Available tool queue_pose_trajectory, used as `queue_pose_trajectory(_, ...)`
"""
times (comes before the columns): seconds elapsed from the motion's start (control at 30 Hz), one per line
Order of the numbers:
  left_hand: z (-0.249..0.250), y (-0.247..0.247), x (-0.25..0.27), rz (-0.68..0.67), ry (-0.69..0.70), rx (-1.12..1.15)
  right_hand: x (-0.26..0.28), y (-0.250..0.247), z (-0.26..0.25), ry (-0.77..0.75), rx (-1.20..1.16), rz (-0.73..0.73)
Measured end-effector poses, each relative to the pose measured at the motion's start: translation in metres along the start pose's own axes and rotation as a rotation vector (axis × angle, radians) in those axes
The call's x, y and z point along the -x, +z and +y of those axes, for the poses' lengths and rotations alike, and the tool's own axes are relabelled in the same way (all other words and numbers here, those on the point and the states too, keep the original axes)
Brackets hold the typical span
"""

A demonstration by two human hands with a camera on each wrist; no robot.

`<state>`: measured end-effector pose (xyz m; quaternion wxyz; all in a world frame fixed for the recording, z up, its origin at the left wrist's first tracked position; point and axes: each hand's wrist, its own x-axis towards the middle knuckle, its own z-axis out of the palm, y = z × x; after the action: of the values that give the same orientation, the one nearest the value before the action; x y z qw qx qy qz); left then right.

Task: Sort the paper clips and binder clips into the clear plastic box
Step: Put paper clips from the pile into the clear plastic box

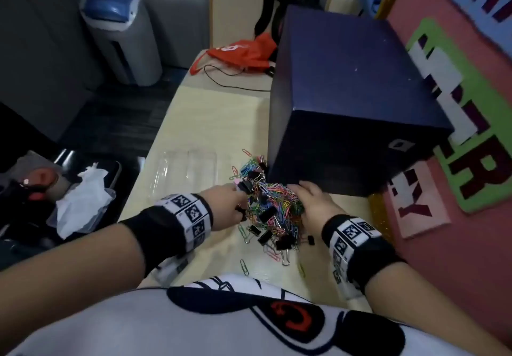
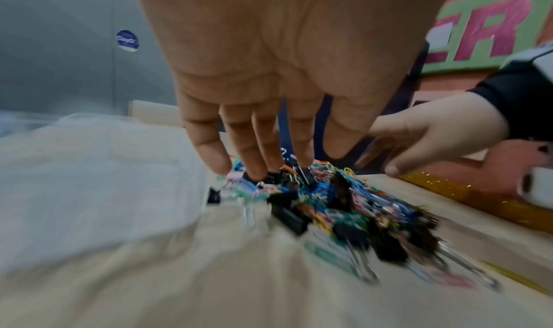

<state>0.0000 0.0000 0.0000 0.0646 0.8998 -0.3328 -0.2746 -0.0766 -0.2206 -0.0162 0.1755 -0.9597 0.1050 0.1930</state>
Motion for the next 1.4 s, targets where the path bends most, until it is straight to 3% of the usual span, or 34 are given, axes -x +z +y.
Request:
queue_pose_trajectory(0.13,0.006,-0.011,-0.028,0.114,-0.026,-0.03,-0.009,0.013,-0.01,-0.031,0.125,-0.231)
queue_pose_trajectory(0.33,0.014,-0.002,-0.053,0.046,0.09,-0.301,-0.012,0.032,-0.008,-0.01,0.114,-0.115)
queue_pose_trajectory(0.47,0.02,0.007,-0.054,0.014,0.056,-0.405,-0.007,0.031,0.002,0.036,0.055,-0.045)
queue_pose_trajectory(0.6,0.036,0.001,-0.059,0.116,0.084,-0.385,-0.008,0.022,0.01,0.113,-0.045,0.016)
queue_pose_trajectory(0.73,0.059,0.002,-0.077,0.077,0.147,-0.333,-0.012,0.015,0.016,0.201,-0.103,0.089)
queue_pose_trajectory(0.87,0.063,0.01,-0.085,-0.036,0.116,-0.303,-0.008,0.02,0.017,0.209,-0.027,-0.018)
queue_pose_trajectory(1.03,0.064,0.005,-0.08,-0.05,0.121,-0.297,-0.007,0.027,0.011,0.188,0.064,-0.077)
queue_pose_trajectory(1.2,0.058,-0.001,-0.077,0.0,0.173,-0.235,-0.009,0.025,0.014,0.225,0.014,-0.019)
queue_pose_trajectory(1.4,0.041,-0.008,-0.072,0.174,0.166,-0.033,-0.016,0.018,0.004,0.324,-0.013,0.014)
